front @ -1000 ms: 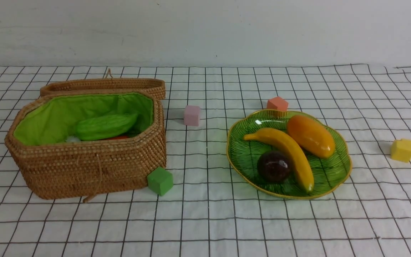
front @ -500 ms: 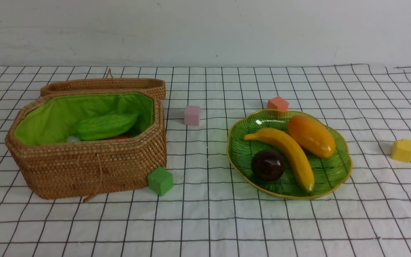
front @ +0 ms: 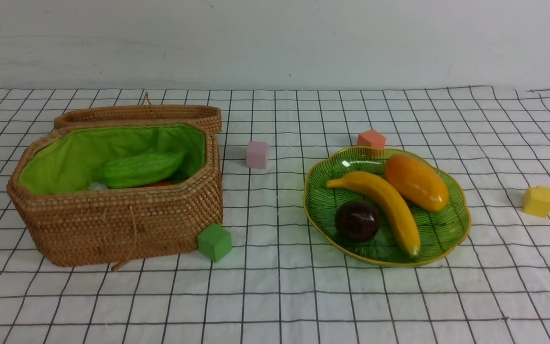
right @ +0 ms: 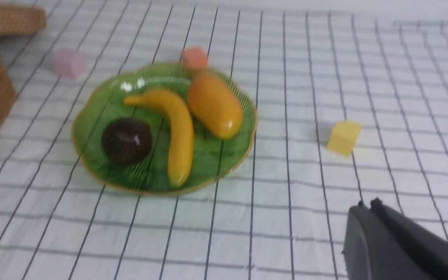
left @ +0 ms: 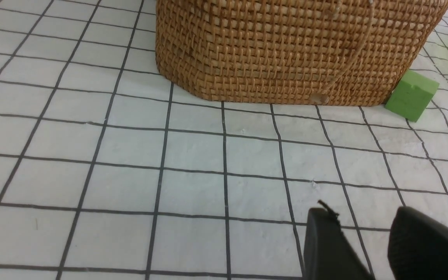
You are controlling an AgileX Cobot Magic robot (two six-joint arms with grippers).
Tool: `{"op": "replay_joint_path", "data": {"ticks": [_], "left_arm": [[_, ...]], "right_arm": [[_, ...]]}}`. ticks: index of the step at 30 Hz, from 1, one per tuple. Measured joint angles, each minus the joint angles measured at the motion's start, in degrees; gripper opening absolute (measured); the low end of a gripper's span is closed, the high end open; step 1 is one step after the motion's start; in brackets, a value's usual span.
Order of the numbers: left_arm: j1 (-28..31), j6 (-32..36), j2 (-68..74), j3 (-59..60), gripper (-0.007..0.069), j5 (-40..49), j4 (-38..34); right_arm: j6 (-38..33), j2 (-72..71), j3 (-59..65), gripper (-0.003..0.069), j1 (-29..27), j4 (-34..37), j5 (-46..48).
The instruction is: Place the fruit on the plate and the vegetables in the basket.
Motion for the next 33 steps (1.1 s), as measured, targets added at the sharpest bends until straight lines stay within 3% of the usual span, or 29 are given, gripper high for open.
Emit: {"op": "replay_joint_path", "data": {"ticks": [4,10,33], "left_arm": [[0.00,0.00,0.00,0.00,0.0238,0.00,0.00],[0.00,0.00,0.00,0.00,0.0238,0.02,0.00],[0.00,0.00,0.00,0.01,0.0238,0.02,0.00]], "right_arm": [[0.00,-10.79,17.62,-0.0001,-2.34,-0.13,-9.48],[-0.10,-15.41,32.06,0.0004,-3.62,1.10,-13.53],[-0.11,-15.51,32.69,0.0023,-3.62,2.76,-16.21]]}}
